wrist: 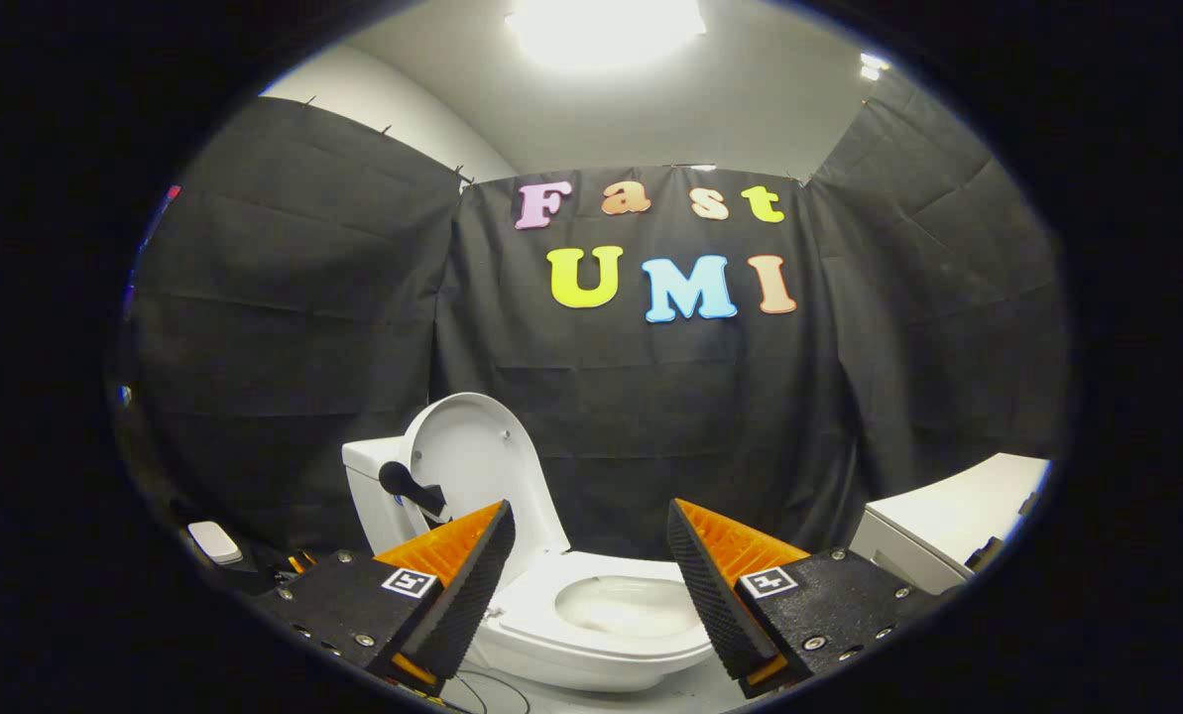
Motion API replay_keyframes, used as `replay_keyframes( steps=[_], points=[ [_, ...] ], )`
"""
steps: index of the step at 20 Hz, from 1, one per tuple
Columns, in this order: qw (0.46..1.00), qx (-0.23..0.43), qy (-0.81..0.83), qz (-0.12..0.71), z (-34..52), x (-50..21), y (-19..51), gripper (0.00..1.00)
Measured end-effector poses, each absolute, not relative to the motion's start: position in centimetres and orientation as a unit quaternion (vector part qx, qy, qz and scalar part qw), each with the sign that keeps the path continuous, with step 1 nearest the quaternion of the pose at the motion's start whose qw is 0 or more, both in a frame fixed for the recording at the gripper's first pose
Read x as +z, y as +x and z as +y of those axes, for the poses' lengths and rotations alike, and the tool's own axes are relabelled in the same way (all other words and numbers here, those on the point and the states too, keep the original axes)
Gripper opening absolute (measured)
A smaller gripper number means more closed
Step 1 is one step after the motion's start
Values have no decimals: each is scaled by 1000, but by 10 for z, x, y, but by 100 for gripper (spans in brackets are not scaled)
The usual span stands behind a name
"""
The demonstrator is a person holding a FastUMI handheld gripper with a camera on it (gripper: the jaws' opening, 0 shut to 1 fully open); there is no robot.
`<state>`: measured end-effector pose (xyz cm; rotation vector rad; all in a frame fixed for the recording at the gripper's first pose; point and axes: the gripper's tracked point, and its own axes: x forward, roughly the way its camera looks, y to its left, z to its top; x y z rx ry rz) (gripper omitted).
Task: Open the toilet lid.
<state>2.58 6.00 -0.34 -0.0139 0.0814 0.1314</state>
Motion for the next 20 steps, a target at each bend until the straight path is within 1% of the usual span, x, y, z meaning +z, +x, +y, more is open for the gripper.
replay_keyframes(
  steps=[5, 11, 20],
  points=[
    [998, 39, -18, 46, 31, -10, 8, 95],
    [997, 19, -15, 73, 12, -35, -3, 95],
    [997, 23, -14, 73, 16, -33, -3, 95]
  ],
)
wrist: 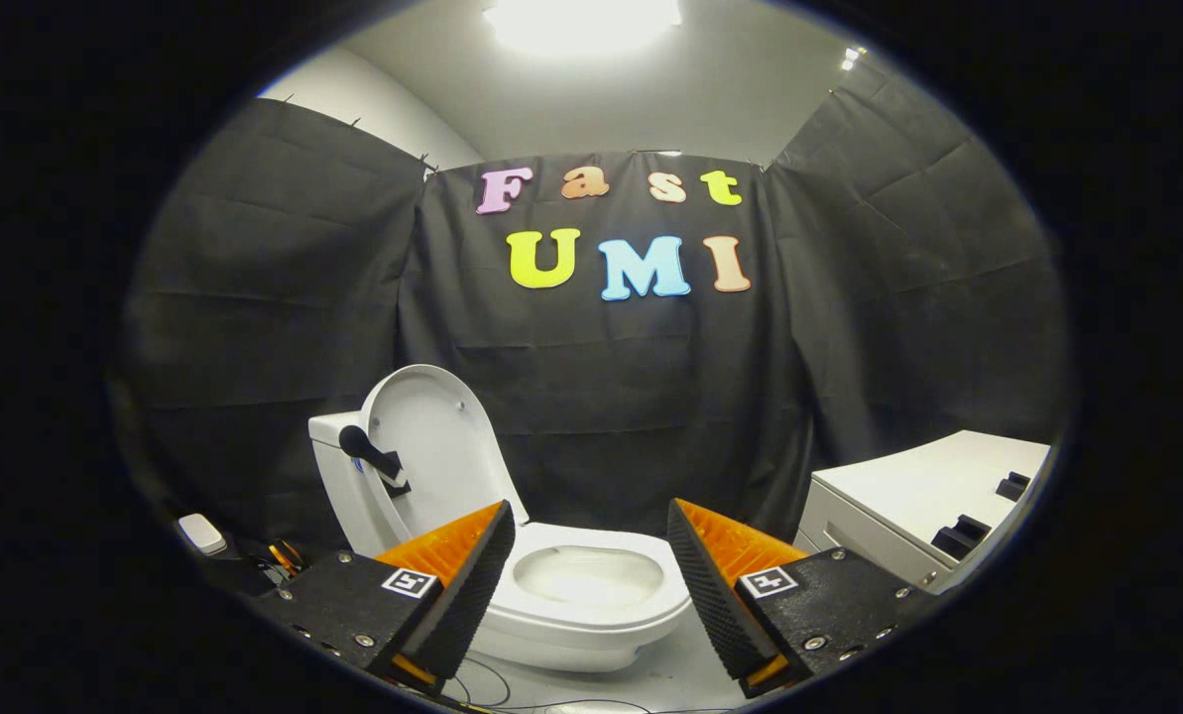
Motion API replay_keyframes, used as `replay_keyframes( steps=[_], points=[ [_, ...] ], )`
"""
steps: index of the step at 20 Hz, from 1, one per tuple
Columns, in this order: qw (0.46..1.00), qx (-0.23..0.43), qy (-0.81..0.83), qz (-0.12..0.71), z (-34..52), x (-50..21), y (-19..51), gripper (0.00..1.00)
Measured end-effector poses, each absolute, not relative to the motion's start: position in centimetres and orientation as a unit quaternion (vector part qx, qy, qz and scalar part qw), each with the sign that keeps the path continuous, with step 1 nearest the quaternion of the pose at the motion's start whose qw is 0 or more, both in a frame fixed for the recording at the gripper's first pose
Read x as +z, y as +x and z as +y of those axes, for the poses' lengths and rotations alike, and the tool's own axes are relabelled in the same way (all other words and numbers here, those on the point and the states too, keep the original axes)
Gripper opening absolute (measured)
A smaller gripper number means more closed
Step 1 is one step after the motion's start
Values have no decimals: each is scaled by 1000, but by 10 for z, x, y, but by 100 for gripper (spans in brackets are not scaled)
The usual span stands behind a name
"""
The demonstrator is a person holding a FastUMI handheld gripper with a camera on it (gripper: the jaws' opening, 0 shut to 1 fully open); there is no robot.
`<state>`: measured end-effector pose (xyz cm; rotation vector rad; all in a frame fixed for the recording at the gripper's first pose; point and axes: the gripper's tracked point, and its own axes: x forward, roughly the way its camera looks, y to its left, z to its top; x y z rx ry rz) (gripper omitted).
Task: Open the toilet lid.
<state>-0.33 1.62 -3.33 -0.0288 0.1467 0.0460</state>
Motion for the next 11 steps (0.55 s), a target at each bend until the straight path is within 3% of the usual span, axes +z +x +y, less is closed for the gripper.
replay_keyframes(
  steps=[11],
  points=[
    [996, 18, -6, 84, 15, -41, -2, 95]
  ],
)
